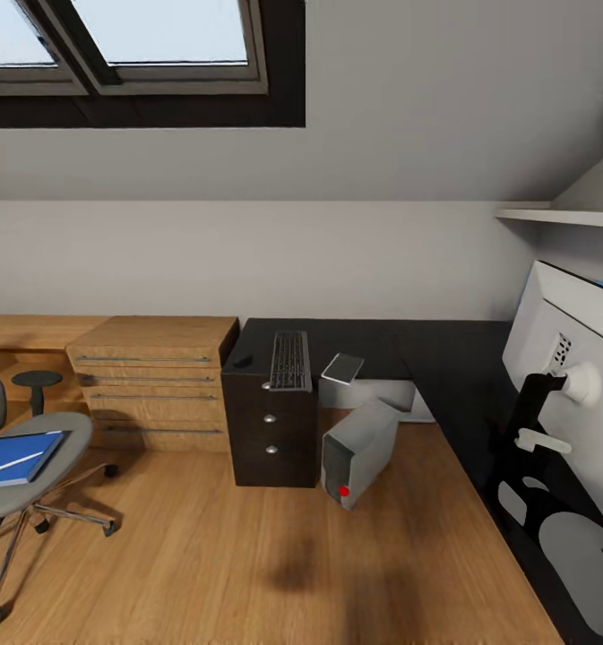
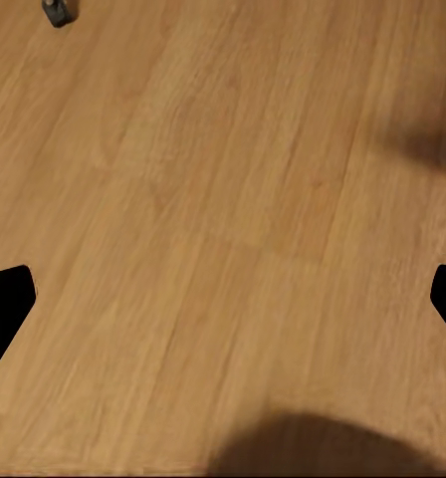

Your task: In the bedroom, organize the workspace by keeping the computer under the desk, ensuring the monitor is on the desk, placing the keyboard on the desk next to the monitor, placing the mouse on the desk next to the keyboard, moving the folder from the swivel chair onto the desk next to the mouse, stacking the notebook on top of the folder with the pen on top of the notebook, and positioning the swivel chair next to the desk.

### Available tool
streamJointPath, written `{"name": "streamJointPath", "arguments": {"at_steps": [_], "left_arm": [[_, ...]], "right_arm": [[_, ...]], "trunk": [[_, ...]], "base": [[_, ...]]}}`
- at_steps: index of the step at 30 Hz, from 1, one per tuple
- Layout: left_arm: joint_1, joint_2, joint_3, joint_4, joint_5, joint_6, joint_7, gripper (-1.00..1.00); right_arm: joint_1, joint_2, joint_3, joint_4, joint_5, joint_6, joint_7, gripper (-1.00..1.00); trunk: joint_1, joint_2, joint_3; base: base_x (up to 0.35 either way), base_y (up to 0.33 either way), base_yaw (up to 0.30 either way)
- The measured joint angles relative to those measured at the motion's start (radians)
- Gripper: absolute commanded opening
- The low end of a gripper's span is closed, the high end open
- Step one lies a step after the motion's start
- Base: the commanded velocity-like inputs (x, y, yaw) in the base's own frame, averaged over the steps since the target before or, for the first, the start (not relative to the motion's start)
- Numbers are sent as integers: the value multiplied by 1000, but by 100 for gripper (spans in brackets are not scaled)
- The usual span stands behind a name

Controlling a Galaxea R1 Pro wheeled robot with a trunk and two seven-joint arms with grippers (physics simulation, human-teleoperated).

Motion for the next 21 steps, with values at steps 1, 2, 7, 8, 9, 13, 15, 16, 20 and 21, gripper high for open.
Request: {"name": "streamJointPath", "arguments": {"at_steps": [1, 2, 7, 8, 9, 13, 15, 16, 20, 21], "left_arm": [[0, 0, 0, 0, 0, 0, 1, 100], [0, 0, 0, 0, 0, 0, 1, 100], [0, 0, 0, 0, 0, 0, 1, 100], [0, 0, 0, 0, 0, 0, 1, 100], [0, 0, 0, 0, 0, 0, 1, 100], [0, 0, 0, 0, 0, -1, 2, 100], [0, 0, 1, 0, 0, -1, 2, 100], [0, 0, 1, 0, 0, -1, 2, 100], [0, 0, 1, 0, 0, -1, 2, 100], [0, 0, 1, 0, 1, -1, 2, 100]], "right_arm": [[0, 0, -1, 0, 1, 0, 0, -100], [0, 0, -1, 0, 0, 0, 0, -100], [0, 0, 0, 0, 0, 0, 0, -100], [0, 0, 1, 0, -1, 0, 0, -100], [0, 0, -1, 0, 1, 0, 0, -100], [0, 0, -2, 1, 1, 0, 0, -100], [0, 0, -2, 1, 2, 0, 0, -100], [0, 0, 0, 1, 0, 0, 0, -100], [0, 0, -1, 1, 1, 0, 0, -100], [0, 0, -1, 1, 1, 0, 0, -100]], "trunk": [[0, 0, 0], [0, 0, 0], [0, 0, 0], [0, 0, 0], [0, 0, 0], [0, 0, 0], [0, 0, 0], [0, 0, 0], [0, 0, 0], [0, 0, 0]], "base": [[-333, 0, 0], [-333, 0, 0], [-334, 0, 0], [-334, 0, 0], [-334, 0, 0], [-334, 0, 0], [-334, 0, 0], [-334, 0, 0], [-334, 0, 0], [-333, 0, 0]]}}
